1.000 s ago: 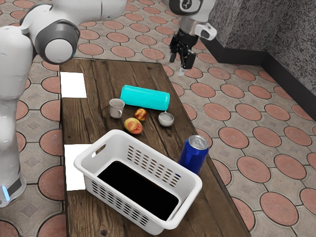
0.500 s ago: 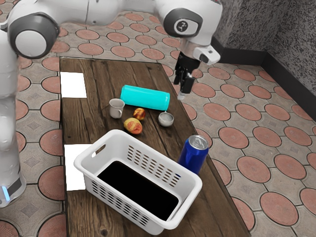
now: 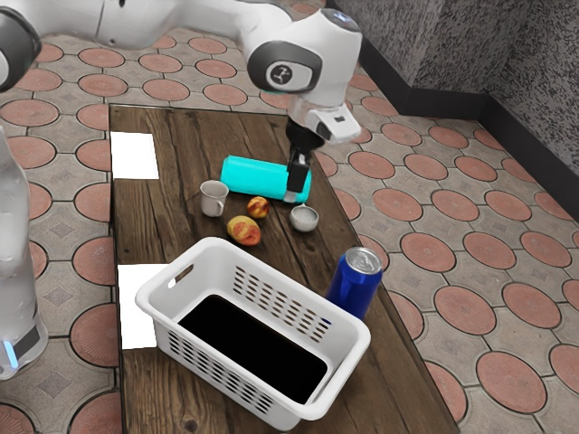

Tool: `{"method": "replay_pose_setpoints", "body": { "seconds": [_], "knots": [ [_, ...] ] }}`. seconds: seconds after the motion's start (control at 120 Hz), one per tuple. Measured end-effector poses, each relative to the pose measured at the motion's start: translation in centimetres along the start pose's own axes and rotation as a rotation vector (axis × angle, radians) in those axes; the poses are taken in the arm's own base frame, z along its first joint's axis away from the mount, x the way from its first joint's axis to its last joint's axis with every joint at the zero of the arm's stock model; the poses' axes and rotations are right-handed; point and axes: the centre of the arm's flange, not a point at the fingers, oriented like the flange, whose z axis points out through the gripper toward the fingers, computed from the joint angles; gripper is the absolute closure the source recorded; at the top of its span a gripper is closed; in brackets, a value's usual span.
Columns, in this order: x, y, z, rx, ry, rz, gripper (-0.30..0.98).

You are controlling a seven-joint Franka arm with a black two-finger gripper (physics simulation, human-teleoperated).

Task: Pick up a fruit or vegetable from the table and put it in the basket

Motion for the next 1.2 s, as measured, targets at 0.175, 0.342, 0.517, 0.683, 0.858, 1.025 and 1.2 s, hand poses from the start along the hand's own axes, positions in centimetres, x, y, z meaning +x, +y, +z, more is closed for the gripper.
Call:
{"method": "replay_pose_setpoints", "body": {
  "seconds": [0.175,0.342,0.517,0.683,0.858,1.025,1.2],
  "knots": [
    [-0.5,0.1,-1.1,0.009,0.033,0.059,0.00],
    [-1.0,0.1,0.4,-0.011,-0.013,0.136,0.00],
    [-1.7,0.5,3.6,-0.020,-0.079,0.232,0.00],
    [-2.4,0.7,5.8,-0.031,-0.119,0.304,0.00],
    [-3.3,1.0,6.8,-0.042,-0.142,0.359,0.00],
    [-3.6,1.2,7.9,-0.054,-0.160,0.398,0.00],
    [-3.6,1.0,8.5,-0.049,-0.162,0.430,0.00]
  ]
}}
